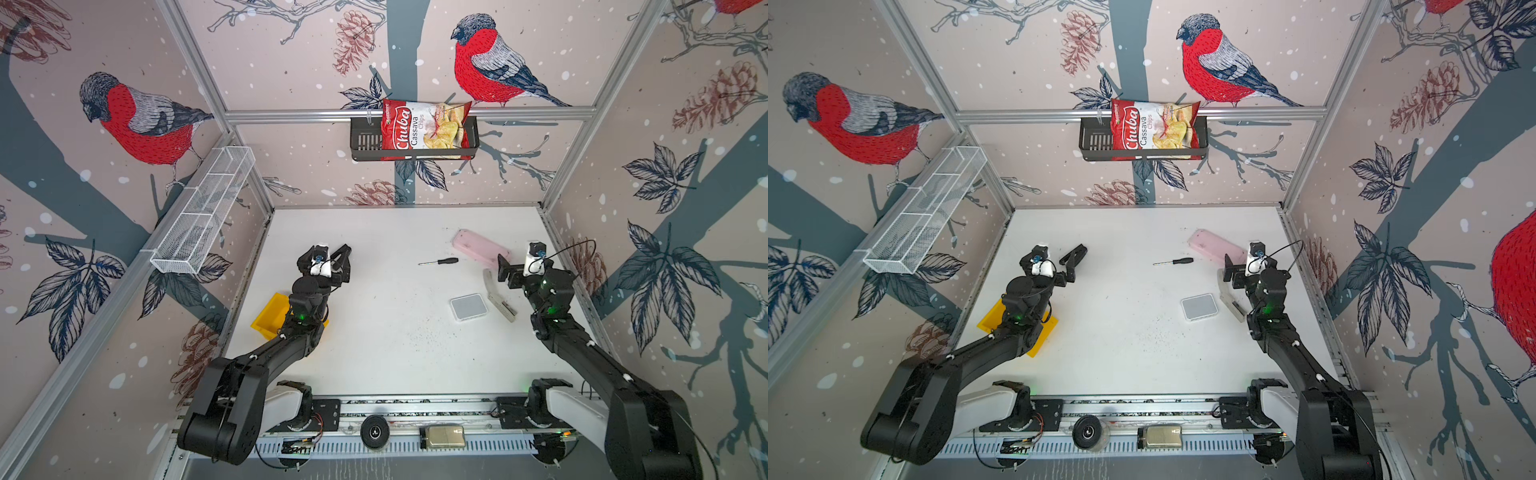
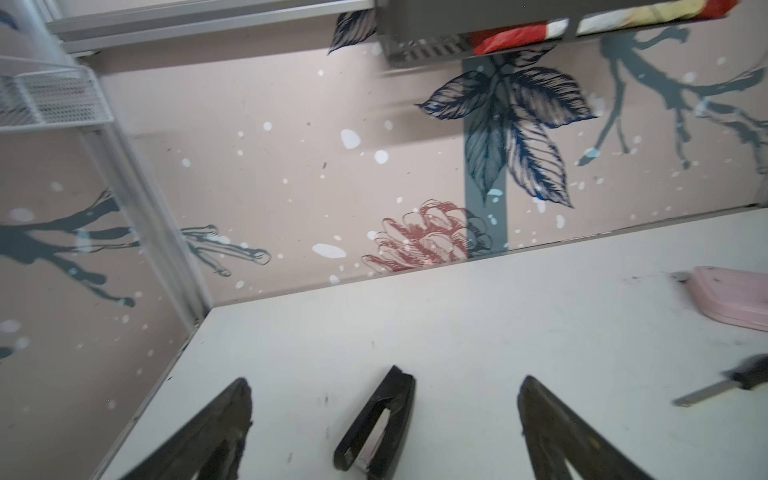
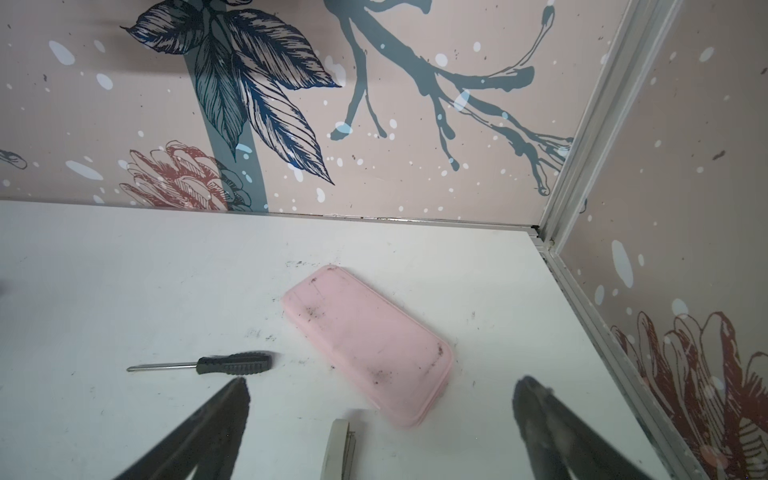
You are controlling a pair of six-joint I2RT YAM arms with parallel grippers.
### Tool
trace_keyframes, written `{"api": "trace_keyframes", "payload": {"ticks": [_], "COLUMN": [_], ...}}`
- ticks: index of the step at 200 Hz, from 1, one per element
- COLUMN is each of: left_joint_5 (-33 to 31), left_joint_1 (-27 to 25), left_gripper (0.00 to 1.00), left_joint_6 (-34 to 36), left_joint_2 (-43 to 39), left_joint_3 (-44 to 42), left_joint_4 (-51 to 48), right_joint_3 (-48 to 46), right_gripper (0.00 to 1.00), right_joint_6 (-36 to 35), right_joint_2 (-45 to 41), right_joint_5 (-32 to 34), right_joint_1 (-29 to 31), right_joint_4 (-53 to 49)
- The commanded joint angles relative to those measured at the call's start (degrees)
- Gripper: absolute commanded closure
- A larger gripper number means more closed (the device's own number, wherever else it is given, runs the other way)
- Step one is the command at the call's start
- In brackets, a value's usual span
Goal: Put the screwdriver in the bin
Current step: 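Move the right gripper toward the black-handled screwdriver while the left arm rises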
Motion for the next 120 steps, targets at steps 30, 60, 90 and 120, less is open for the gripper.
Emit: {"api": "trace_keyframes", "payload": {"ticks": [30,60,90,120], "left_joint_5": [3.54,1.57,0.67,0.35], "left_joint_1": [-10.68,-18.4,-24.96,-30.33], "left_gripper": [0.02,0.02,0.02,0.02], "left_joint_6": [0.68,1.42,1.0,-0.7], "left_joint_2": [-0.09,0.69,1.2,1.88], "left_joint_3": [2.29,2.99,2.87,2.76], "left_joint_4": [-6.18,-7.61,-8.51,-9.74], "right_joint_3": [5.45,14.1,21.29,27.87], "right_gripper": [0.02,0.02,0.02,0.02], "right_joint_6": [-4.03,-5.14,-10.03,-13.58], "right_joint_2": [-0.55,5.82,14.25,22.51], "right_joint_5": [-0.84,0.8,7.05,2.96], "right_joint_1": [7.56,10.77,13.94,14.95], "right_joint_4": [-11.21,-20.39,-27.39,-30.39]}}
